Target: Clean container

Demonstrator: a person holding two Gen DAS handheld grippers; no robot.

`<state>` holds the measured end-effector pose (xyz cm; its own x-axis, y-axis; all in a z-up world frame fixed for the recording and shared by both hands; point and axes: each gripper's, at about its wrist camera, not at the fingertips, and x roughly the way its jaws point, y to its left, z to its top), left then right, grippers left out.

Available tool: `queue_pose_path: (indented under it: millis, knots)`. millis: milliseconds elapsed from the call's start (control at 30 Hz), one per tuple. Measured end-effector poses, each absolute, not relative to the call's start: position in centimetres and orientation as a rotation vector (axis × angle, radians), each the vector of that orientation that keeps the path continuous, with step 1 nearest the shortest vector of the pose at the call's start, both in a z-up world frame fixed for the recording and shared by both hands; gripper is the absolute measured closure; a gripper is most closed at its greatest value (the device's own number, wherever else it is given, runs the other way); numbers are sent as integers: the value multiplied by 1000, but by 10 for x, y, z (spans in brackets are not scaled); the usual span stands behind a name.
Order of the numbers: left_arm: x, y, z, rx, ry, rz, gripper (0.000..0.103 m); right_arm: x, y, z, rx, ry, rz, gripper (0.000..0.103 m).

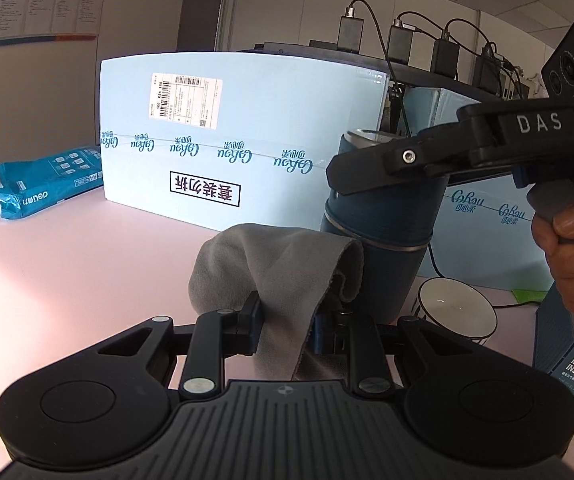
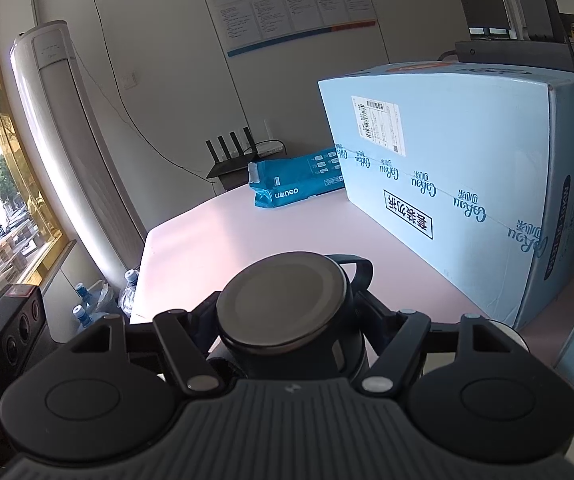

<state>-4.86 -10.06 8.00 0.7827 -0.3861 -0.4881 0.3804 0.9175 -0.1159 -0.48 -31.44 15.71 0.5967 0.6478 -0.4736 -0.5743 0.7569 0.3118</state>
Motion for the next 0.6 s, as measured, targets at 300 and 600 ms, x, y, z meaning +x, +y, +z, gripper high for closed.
queue_pose_path:
  millis: [300,600]
  knots:
    - [-46,-102,79,10,548,-400,83,-7,-314,156,131,597,710,30]
    - [-38,-107,60,37,627,-377,83,-7,-313,157,130,598,710,30]
